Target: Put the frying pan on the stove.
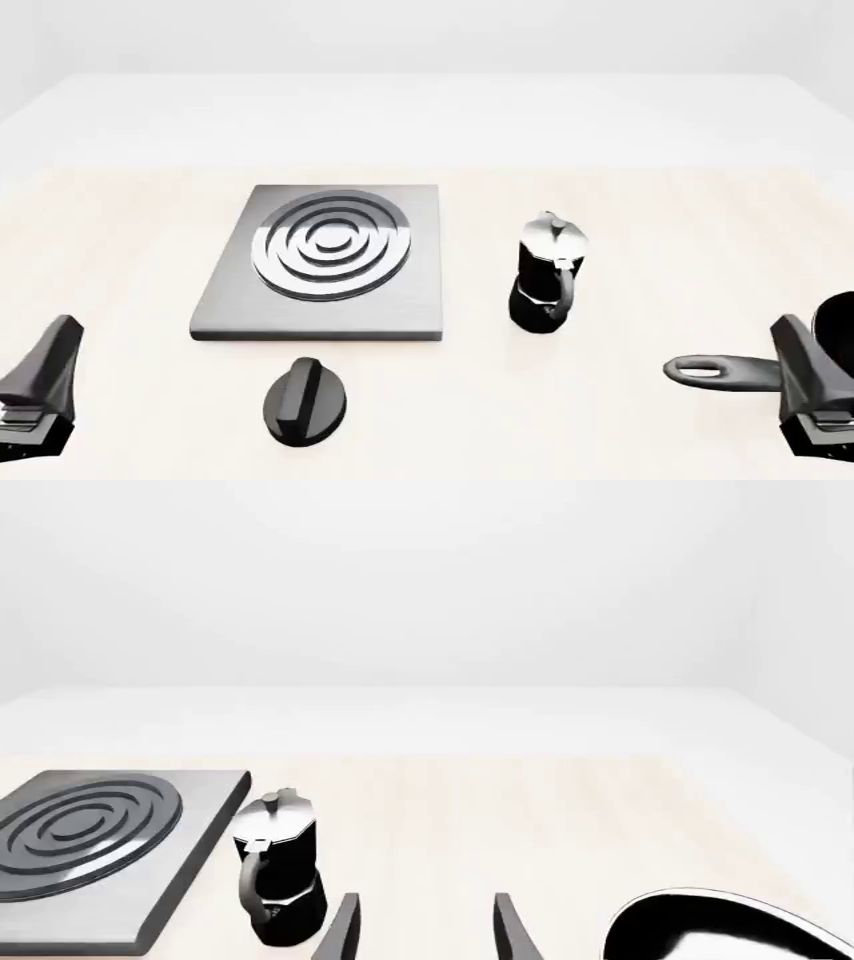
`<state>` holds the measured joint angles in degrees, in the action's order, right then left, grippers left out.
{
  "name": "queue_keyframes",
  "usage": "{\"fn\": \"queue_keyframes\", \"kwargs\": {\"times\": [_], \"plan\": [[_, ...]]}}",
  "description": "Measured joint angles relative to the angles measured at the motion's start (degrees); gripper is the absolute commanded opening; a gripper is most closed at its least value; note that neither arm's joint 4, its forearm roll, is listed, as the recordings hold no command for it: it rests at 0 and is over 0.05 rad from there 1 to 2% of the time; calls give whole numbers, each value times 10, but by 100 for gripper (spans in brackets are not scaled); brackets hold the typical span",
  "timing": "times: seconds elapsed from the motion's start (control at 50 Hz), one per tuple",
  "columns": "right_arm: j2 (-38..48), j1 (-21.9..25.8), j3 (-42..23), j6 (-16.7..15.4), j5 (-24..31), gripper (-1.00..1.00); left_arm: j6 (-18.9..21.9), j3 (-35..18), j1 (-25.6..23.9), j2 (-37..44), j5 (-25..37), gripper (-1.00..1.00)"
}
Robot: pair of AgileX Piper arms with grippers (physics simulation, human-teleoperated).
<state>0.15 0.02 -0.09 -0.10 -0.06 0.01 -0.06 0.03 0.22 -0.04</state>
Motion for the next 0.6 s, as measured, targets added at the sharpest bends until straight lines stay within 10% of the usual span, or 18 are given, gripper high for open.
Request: {"fn": "queue_keyframes", "kwargs": {"times": [0.6], "plan": [[1,-3,-19,2,7,100,5,-2,-10,31,-19,100]]}}
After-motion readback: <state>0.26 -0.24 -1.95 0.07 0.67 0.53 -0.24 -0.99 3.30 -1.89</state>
